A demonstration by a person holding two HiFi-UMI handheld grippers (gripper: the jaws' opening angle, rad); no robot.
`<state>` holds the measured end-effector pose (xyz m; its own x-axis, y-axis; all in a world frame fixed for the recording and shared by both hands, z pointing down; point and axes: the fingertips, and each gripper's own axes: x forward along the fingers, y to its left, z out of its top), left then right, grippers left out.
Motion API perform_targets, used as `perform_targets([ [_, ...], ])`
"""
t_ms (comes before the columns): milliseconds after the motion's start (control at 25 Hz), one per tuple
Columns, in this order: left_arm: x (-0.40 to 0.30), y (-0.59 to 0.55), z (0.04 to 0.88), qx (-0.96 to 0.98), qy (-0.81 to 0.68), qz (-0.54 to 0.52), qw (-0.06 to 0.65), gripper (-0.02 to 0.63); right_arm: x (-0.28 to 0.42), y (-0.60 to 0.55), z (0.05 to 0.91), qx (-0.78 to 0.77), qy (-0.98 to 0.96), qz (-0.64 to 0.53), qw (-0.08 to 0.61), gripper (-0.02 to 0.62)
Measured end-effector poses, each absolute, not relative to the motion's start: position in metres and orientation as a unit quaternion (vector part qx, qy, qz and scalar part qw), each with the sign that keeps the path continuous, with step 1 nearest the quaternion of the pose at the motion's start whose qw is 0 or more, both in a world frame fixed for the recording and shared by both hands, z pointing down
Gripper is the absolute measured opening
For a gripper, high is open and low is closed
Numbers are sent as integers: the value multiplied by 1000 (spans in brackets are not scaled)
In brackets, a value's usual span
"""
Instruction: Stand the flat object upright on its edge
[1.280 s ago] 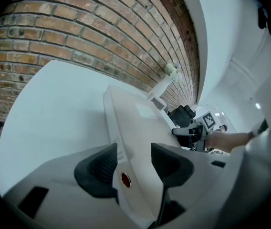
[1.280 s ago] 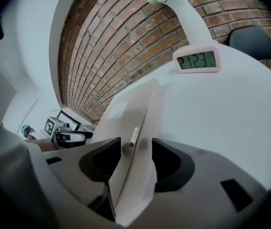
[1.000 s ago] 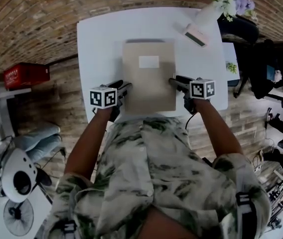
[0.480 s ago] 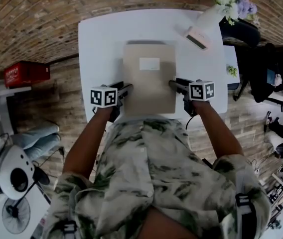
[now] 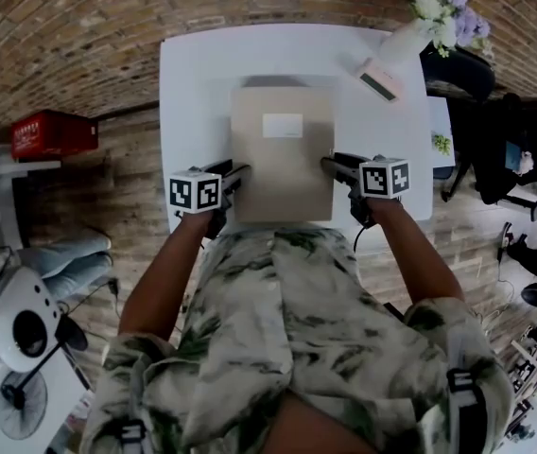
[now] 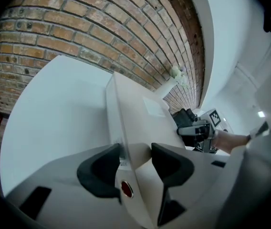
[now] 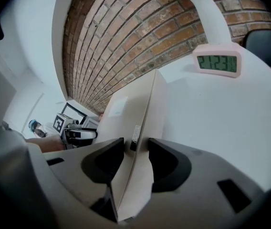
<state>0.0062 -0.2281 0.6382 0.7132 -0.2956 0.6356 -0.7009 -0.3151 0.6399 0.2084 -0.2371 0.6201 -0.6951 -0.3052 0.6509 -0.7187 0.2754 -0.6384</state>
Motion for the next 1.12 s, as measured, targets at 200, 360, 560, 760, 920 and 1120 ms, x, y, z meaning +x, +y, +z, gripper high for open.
perform_targets([
  [200,-17,-229,619,790,-339,194,473,221,186,-246,597,319,-796,470,210,178],
  [360,-39,-235,601,793,-359,186,456,221,163,-258,579,307,-815,447,207,175],
  [560,-65,-250,583,797,-379,176,436,221,138,-277,563,293,-834,420,207,173],
  [760,-87,-270,566,801,-399,174,411,221,117,-301,546,281,-854,385,210,172],
  [920,-97,-287,554,806,-409,171,392,219,105,-319,535,274,-867,357,214,170],
  [1120,-105,-307,542,812,-416,173,371,219,97,-339,525,268,-881,322,220,167],
])
